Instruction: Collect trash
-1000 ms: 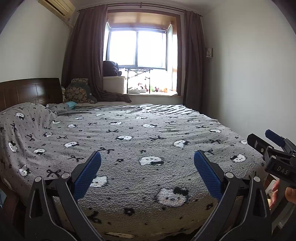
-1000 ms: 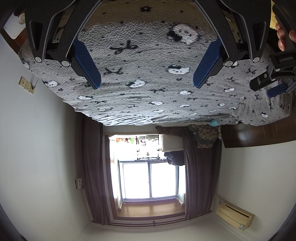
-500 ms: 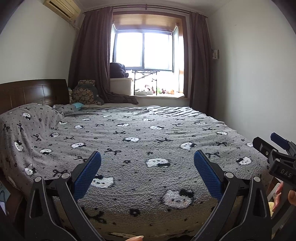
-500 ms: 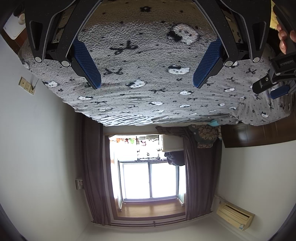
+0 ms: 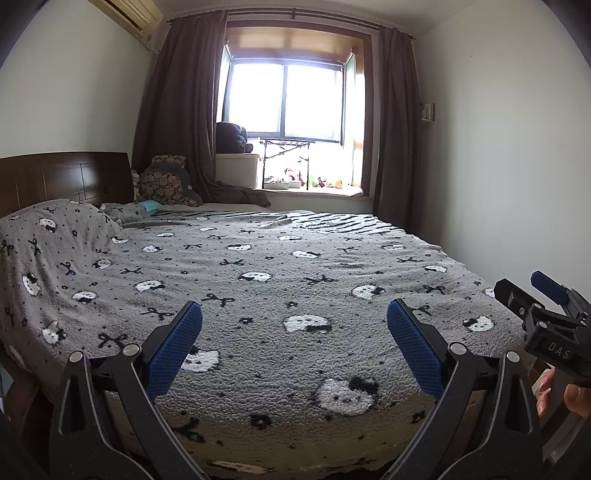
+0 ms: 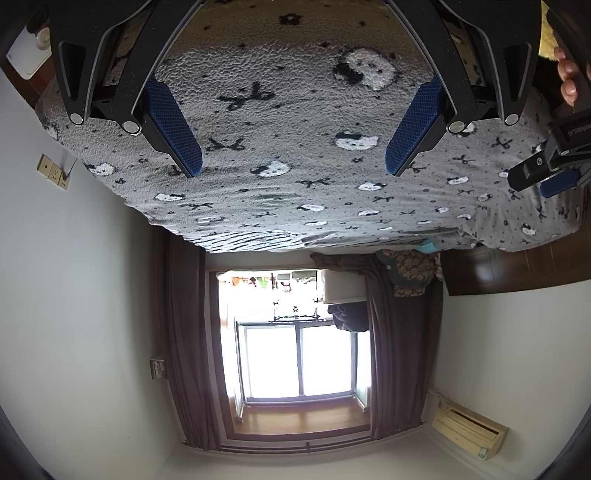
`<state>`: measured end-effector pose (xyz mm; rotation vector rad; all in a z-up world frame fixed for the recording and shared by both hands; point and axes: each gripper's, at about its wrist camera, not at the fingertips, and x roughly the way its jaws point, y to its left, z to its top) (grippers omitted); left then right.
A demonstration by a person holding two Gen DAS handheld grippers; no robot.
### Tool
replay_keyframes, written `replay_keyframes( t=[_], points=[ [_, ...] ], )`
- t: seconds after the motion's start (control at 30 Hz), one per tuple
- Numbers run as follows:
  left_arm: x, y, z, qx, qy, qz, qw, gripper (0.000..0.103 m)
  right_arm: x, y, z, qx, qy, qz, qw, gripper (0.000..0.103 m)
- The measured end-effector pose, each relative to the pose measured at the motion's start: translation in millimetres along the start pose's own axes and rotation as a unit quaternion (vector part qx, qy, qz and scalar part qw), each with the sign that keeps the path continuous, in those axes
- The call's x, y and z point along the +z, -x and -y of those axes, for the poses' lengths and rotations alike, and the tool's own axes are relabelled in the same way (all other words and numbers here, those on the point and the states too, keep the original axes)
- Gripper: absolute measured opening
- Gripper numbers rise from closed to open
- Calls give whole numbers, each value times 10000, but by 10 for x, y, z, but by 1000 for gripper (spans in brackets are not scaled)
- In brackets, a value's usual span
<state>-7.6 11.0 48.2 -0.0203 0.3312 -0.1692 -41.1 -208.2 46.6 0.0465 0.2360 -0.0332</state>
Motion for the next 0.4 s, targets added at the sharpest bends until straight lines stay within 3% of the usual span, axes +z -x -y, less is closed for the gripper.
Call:
replay_keyframes(
  t=[0.4],
  points=[
    [16,2,-27,71,61,-44,9999,95,-1,1,-2,1,-4,0,10000,100]
  ],
)
